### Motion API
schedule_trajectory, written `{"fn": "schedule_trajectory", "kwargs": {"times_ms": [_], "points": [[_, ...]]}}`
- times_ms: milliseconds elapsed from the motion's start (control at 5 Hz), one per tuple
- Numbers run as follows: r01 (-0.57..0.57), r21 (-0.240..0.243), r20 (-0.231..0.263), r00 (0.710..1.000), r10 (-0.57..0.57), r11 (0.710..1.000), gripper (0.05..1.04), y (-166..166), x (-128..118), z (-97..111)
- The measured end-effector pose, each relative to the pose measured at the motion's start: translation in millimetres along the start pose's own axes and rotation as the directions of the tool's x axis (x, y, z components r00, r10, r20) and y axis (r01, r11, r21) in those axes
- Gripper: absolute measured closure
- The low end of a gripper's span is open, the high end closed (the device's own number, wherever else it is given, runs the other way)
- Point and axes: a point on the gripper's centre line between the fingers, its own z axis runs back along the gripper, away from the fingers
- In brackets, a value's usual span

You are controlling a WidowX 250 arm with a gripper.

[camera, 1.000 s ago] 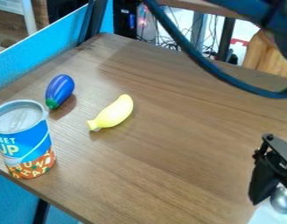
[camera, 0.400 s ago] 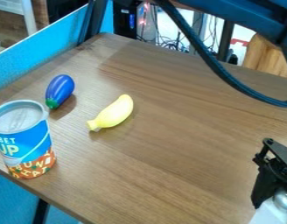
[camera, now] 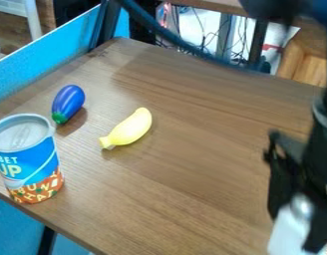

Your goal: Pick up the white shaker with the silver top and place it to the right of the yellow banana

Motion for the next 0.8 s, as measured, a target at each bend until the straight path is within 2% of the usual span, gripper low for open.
{"fn": "schedule_trajectory", "kwargs": {"times_ms": [200, 400, 600, 800], "points": [[-0.024, 0.021, 0.035, 0.999, 0.023, 0.999, 0.445, 16.9, -10.1, 18.9], [-0.072, 0.063, 0.082, 0.994, 0.067, 0.995, 0.445, 54.0, -13.1, 33.4], [-0.139, 0.153, 0.129, 0.984, 0.120, 0.978, 0.445, 92.9, -9.2, 37.6], [-0.189, 0.177, 0.095, 0.980, 0.174, 0.966, 0.445, 133.1, -3.6, 16.1]]}}
